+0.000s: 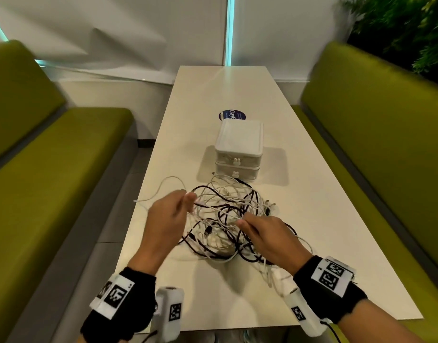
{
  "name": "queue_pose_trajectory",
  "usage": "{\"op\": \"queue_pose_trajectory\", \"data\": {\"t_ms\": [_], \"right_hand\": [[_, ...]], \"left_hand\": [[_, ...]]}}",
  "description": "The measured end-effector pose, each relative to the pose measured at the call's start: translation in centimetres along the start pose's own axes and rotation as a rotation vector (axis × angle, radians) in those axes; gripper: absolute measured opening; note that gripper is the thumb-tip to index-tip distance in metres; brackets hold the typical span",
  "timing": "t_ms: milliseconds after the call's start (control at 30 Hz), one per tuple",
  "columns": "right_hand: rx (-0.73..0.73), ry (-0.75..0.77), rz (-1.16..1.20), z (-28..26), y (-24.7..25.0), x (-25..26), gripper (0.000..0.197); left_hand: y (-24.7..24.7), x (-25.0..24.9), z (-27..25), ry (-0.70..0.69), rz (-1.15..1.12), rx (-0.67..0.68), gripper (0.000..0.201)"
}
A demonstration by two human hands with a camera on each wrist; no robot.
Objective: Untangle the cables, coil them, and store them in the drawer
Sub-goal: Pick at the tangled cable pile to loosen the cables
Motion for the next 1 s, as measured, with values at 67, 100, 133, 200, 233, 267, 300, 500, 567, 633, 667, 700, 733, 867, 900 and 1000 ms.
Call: {"op": "queue_pose_trajectory", "data": {"t_ms": [67,100,133,200,233,267,300,500,567,633,667,700,733,867,900,1000], "right_hand": [[0.005,-0.004,-0.026,0.4,-0.4,0.4,0.039],[0.008,-0.012,-0.045,0.6,-0.5,0.6,0.041],[0.014,-0.023,-0.067,0.7,-0.7,0.7,0.041],[0.032,-0.041,-0.109,0.9,-0.8,0.7,0.039],[0.038,-0.04,-0.125,1.0,-0.9,0.7,0.038],[0.046,-0.034,-0.137,1.0,-0.9,0.8,0.038],[0.054,-0.028,-0.147,1.0,-1.0,1.0,0.038],[0.005,0.026,-0.131,0.4,-0.1,2.2,0.032],[0.017,0.043,-0.125,0.1,0.0,2.2,0.034],[0.043,0.045,-0.103,0.0,-0.2,2.2,0.035],[0.055,0.041,-0.088,0.1,-0.3,2.2,0.035],[0.061,0.032,-0.065,0.1,-0.3,2.1,0.034],[0.061,0.023,-0.037,0.2,-0.2,2.0,0.033],[0.011,0.007,0.068,0.5,0.5,0.7,0.039],[0.002,0.009,0.077,0.6,0.5,0.5,0.04],[-0.026,0.013,0.078,1.0,0.6,0.0,0.041]], "left_hand": [[0.5,0.5,-0.1,0.064,-0.01,-0.048,0.045],[0.5,0.6,-0.3,0.089,-0.012,-0.058,0.042],[0.6,0.7,-0.6,0.101,-0.011,-0.071,0.039],[1.1,0.3,-0.9,0.096,-0.032,-0.13,0.035],[1.4,-0.2,-0.8,0.076,-0.065,-0.165,0.034],[1.5,-1.2,-0.6,0.036,-0.099,-0.179,0.034],[1.2,-2.3,-0.3,-0.015,-0.124,-0.154,0.033],[-5.4,-3.4,-1.1,-0.061,-0.057,0.261,0.015],[-5.9,-2.8,-1.6,-0.057,-0.039,0.287,0.029],[-5.5,-3.0,-1.5,-0.078,-0.022,0.277,0.036],[-5.1,-3.1,-1.3,-0.091,-0.006,0.263,0.038],[-4.5,-3.1,-1.1,-0.094,0.011,0.241,0.04],[-3.7,-2.9,-0.8,-0.087,0.019,0.206,0.042],[0.8,-1.5,0.1,-0.029,-0.024,-0.025,0.036],[1.8,-1.0,0.1,-0.002,-0.026,-0.088,0.033],[4.0,1.4,-0.9,0.163,-0.099,-0.29,0.031]]}}
Point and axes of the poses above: each hand's wrist, its own z-axis towards the middle knuckle, its own y-axis out of the back of the hand, x = y × z, the point moved 8 cm from there along z, towards the middle knuckle, and after that the axes turned 14 degrees about -y, right-handed, at the moved point
